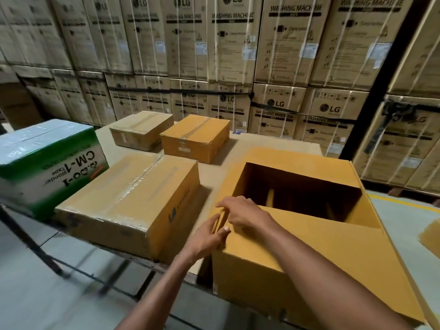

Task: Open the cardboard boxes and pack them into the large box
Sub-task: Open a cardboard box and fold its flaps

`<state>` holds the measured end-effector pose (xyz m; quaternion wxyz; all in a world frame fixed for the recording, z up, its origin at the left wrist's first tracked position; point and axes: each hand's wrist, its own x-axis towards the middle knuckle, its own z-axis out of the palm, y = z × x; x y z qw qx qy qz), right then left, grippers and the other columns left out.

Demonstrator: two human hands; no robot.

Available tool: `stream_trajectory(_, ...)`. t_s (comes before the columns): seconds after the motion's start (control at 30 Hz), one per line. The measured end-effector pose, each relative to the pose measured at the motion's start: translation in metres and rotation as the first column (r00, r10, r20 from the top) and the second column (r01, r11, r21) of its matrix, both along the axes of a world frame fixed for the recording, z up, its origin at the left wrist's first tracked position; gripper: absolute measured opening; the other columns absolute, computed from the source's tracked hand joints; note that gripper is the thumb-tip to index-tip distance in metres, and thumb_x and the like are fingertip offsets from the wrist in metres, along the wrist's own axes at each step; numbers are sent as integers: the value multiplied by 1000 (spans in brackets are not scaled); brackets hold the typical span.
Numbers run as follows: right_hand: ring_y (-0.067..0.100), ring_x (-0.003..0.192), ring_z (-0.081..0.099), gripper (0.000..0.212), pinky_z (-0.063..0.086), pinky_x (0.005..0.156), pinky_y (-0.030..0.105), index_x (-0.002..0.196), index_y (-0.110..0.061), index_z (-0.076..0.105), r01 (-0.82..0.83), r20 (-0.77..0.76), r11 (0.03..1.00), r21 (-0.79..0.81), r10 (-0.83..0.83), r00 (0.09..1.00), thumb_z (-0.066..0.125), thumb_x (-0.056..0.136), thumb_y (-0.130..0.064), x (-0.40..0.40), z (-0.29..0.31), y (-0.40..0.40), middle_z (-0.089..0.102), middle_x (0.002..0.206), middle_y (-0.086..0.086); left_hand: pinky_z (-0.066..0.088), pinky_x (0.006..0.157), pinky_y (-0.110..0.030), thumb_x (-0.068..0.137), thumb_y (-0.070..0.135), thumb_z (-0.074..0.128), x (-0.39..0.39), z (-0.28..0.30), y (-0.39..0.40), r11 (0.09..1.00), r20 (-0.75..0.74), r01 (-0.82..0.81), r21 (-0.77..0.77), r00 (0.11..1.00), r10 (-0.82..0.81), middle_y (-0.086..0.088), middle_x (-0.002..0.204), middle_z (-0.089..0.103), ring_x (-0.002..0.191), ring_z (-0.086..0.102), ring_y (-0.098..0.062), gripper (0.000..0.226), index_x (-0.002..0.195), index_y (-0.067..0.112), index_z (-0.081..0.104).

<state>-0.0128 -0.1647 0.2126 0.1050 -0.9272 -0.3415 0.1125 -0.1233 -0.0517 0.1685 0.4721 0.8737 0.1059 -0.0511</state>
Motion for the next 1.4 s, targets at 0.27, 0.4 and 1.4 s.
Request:
stream_trajectory(0.27,31,141,42,53,38,113,49,145,-36,50,9,-93,997,70,-2,996,57,98,-14,-2,-13,-5,33,160,-6,46,63,-9,100,43,56,5,-8,4,997,5,-3,-77,1000,3,15,114,55,88,55,4,64,156,27,30)
stream_trajectory(0.4,26,150,30,54,22,121,54,154,-43,32,212,-135,939,273,-181,974,50,104,-33,4,14,-62,22,167,-8,57,94,-34,95,44,65,21,-1,9,998,19,35,47,999,-36,-7,144,43,120,57,-21,80,159,24,22)
stream_trajectory(1.4,20,80,73,38,55,84,37,114,-31,73,350,-346,928,129,-289,893,60,88,-55,-77,201,-270,78,97,-3,52,80,-27,99,37,59,36,217,-21,734,-128,655,178,755,-643,14,97,74,81,69,-3,31,130,37,63)
